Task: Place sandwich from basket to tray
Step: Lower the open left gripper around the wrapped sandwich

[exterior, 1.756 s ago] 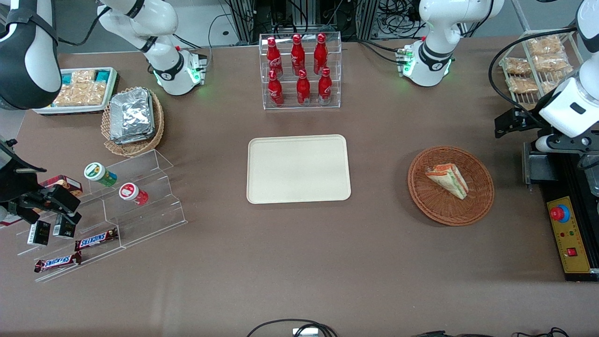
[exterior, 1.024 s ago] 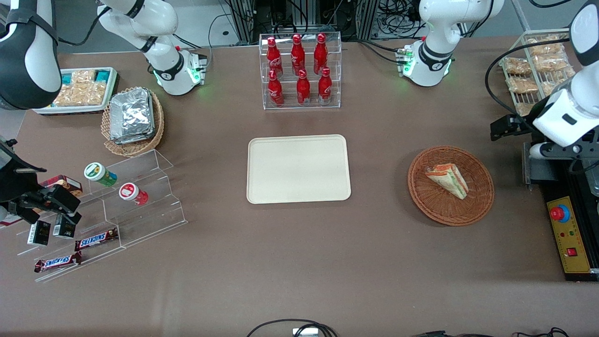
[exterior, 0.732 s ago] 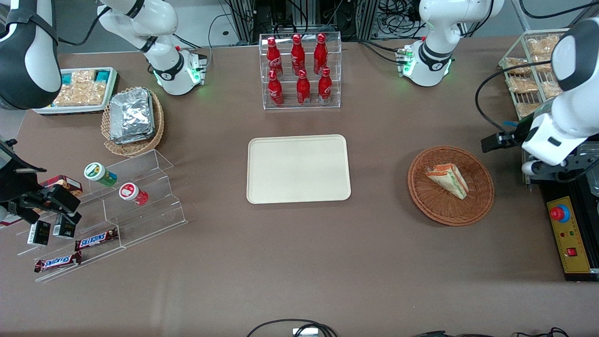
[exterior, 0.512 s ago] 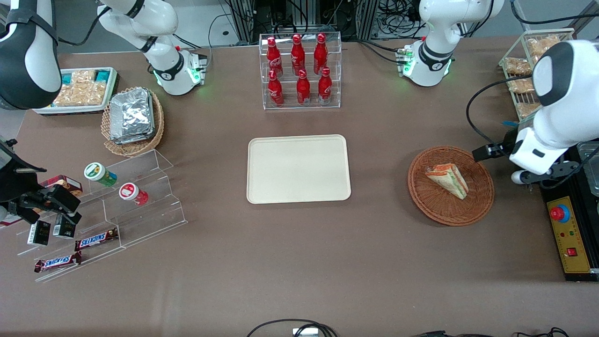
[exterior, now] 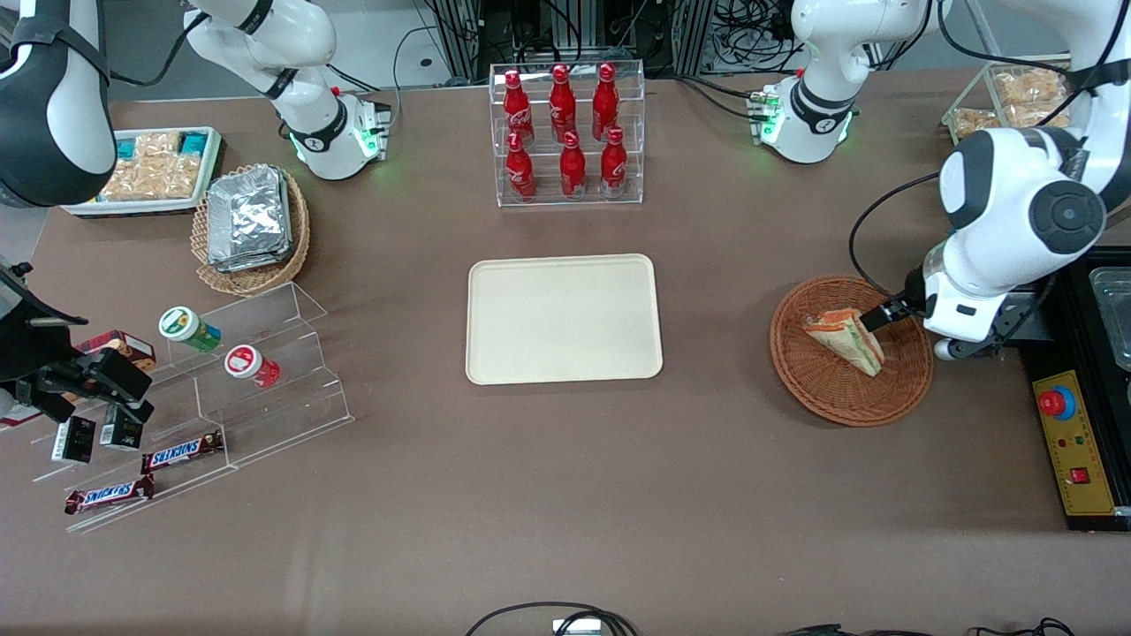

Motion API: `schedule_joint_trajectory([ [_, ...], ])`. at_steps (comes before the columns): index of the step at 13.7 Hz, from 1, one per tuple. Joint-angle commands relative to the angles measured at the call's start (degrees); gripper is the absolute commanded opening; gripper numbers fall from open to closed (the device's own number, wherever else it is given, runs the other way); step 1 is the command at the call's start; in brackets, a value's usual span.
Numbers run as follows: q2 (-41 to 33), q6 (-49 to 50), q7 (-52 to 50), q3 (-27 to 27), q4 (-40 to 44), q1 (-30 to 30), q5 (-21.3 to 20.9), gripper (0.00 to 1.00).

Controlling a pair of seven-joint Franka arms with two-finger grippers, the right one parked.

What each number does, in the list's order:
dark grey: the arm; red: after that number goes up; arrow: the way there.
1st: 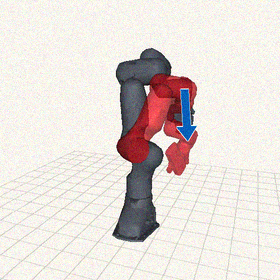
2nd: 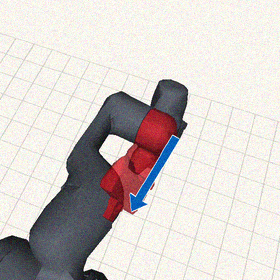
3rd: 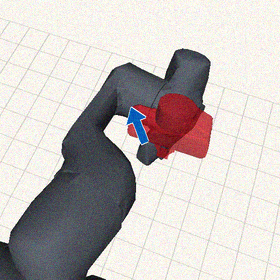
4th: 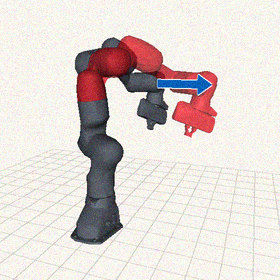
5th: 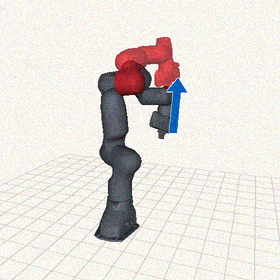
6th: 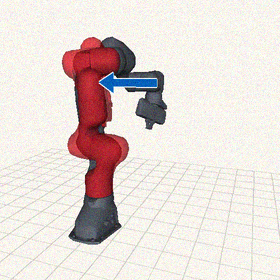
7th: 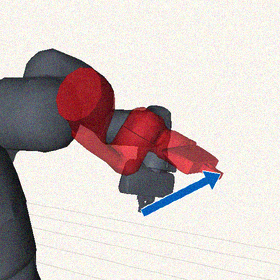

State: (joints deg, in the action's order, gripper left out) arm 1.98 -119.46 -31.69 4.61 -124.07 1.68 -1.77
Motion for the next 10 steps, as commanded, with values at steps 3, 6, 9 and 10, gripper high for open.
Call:
schedule_joint_trajectory([
  [3, 0.56, -4.28, -9.60, 0.14, -5.03, -0.63, -3.94, 1.00],
  [6, 1.44, -9.29, -12.77, 0.14, -8.20, -0.63, -4.04, 1.00],
  [9, 3.46, -12.37, -16.37, 0.14, -8.99, -0.71, -4.04, 1.00],
  [10, 4.16, -13.51, -17.17, 0.14, -9.52, -1.06, -4.47, 1.00],
])
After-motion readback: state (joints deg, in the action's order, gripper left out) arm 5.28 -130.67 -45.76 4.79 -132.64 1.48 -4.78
